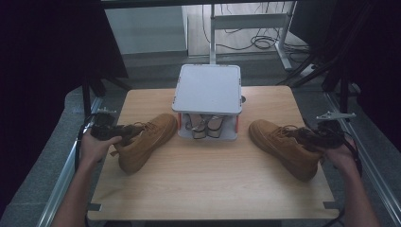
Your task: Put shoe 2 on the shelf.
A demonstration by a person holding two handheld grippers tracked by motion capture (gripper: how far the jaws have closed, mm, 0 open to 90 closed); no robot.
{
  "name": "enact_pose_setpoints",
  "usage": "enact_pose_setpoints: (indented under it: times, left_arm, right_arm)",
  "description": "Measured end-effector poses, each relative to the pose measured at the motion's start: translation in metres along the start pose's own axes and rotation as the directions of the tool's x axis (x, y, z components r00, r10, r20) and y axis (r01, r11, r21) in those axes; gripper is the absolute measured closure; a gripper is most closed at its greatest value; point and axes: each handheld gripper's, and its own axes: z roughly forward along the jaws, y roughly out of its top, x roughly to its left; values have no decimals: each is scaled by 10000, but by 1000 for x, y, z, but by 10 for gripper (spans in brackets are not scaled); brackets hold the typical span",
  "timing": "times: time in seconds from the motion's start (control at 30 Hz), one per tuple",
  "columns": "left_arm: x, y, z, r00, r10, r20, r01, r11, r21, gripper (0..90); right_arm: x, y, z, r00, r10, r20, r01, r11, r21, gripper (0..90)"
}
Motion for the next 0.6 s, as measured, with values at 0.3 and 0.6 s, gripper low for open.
enact_pose_setpoints:
  times: [0.3, 0.6]
  left_arm:
    - [-2, 3, 13, 9992, -296, -256, 306, 9988, 385, 758]
    - [-9, -1, 10, 9998, 8, -185, -8, 10000, 17, 795]
  right_arm:
    - [1, -2, -1, 9999, 172, 13, -171, 9996, -211, 771]
    - [4, -7, -4, 9981, 590, -199, -603, 9959, -676, 795]
